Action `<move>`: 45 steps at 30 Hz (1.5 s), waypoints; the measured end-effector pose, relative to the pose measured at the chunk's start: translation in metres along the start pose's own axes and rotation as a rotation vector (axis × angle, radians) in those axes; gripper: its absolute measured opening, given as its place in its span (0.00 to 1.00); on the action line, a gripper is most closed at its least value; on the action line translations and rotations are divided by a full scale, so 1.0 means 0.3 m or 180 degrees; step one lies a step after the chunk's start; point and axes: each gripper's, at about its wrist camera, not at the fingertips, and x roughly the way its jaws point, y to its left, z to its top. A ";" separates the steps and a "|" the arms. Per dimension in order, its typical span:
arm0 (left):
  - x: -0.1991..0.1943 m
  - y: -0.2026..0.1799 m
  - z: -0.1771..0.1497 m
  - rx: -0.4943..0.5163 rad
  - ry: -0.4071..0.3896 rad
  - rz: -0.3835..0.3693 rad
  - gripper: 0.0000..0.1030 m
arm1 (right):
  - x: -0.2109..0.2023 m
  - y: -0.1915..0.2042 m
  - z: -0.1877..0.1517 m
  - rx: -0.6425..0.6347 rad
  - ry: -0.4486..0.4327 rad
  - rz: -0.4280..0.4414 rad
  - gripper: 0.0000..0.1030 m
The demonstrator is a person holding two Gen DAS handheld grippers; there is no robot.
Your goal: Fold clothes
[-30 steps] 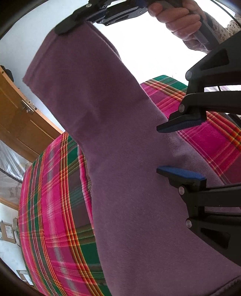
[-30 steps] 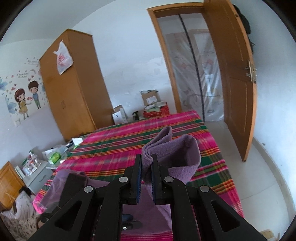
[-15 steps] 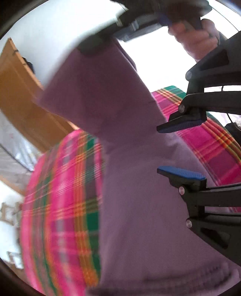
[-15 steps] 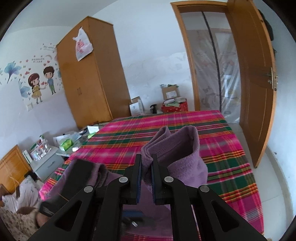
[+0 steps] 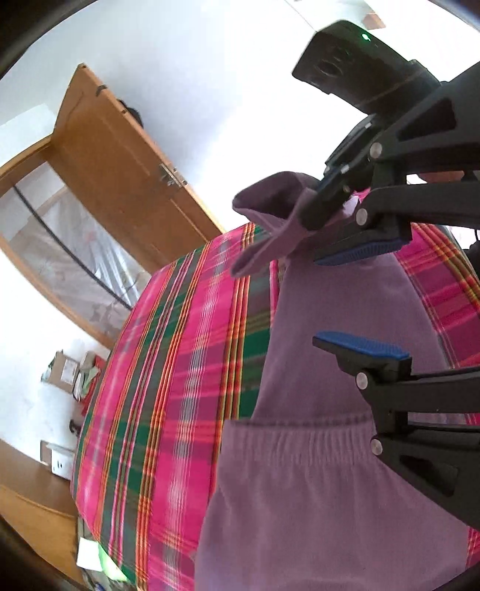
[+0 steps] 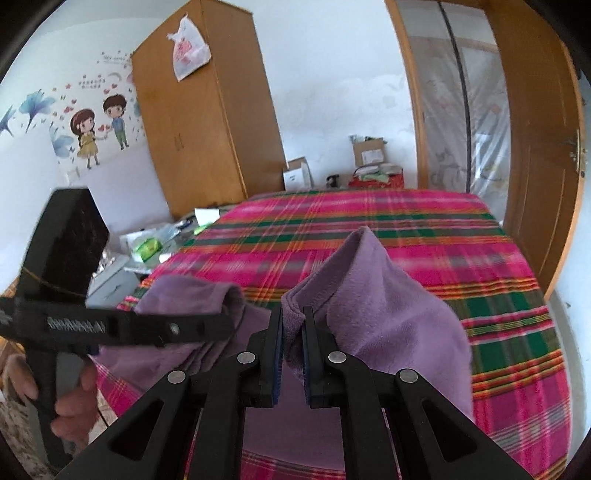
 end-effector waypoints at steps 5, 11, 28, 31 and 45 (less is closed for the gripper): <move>-0.014 0.046 -0.005 -0.0075 -0.0006 0.0038 0.36 | 0.072 0.033 -0.030 -0.0029 0.0133 0.0043 0.09; 0.004 0.081 -0.006 -0.0101 0.0058 0.0096 0.36 | 0.152 0.057 -0.087 -0.0060 0.0334 0.0024 0.09; 0.124 0.083 0.023 -0.0111 0.0381 0.0222 0.36 | 0.103 0.024 -0.159 0.0248 0.0432 0.0732 0.29; 0.142 0.064 0.029 -0.0050 0.0395 0.0257 0.37 | 0.035 0.015 -0.161 0.0185 0.0321 0.0787 0.31; 0.231 0.029 0.056 -0.0238 0.0609 0.0031 0.37 | -0.031 -0.215 -0.234 0.0383 0.0447 -0.0617 0.31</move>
